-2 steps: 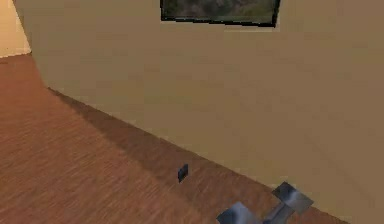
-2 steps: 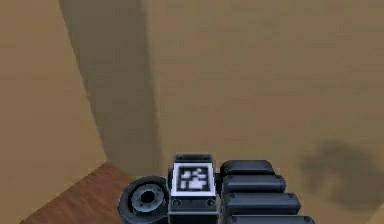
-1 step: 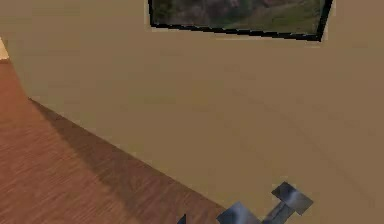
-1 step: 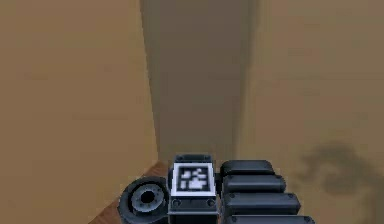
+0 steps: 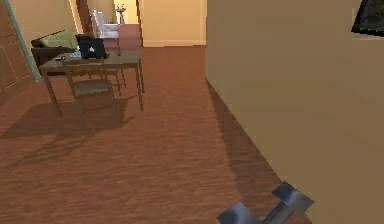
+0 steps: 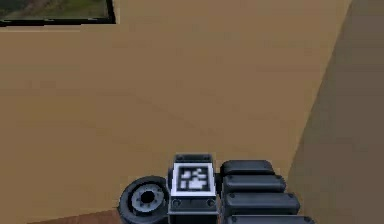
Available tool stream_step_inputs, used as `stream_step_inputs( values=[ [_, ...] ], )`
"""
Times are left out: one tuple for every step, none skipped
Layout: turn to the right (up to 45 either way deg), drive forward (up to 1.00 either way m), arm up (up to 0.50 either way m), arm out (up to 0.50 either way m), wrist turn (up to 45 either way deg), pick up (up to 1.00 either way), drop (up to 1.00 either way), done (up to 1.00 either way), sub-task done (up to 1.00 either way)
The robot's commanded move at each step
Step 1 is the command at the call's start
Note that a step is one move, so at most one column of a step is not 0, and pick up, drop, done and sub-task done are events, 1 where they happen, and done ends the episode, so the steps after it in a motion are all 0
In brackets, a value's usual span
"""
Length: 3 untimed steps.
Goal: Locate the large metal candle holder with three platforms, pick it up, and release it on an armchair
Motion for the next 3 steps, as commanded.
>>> stream_step_inputs(
  values=[
    [-3.0,0.00,0.00,0.00,0.0,0.00,0.00,0.00,0.00],
    [0.0,1.00,0.00,0.00,0.0,0.00,0.00,0.00,0.00],
    [0.0,1.00,0.00,0.00,0.0,0.00,0.00,0.00,0.00]
  ],
)
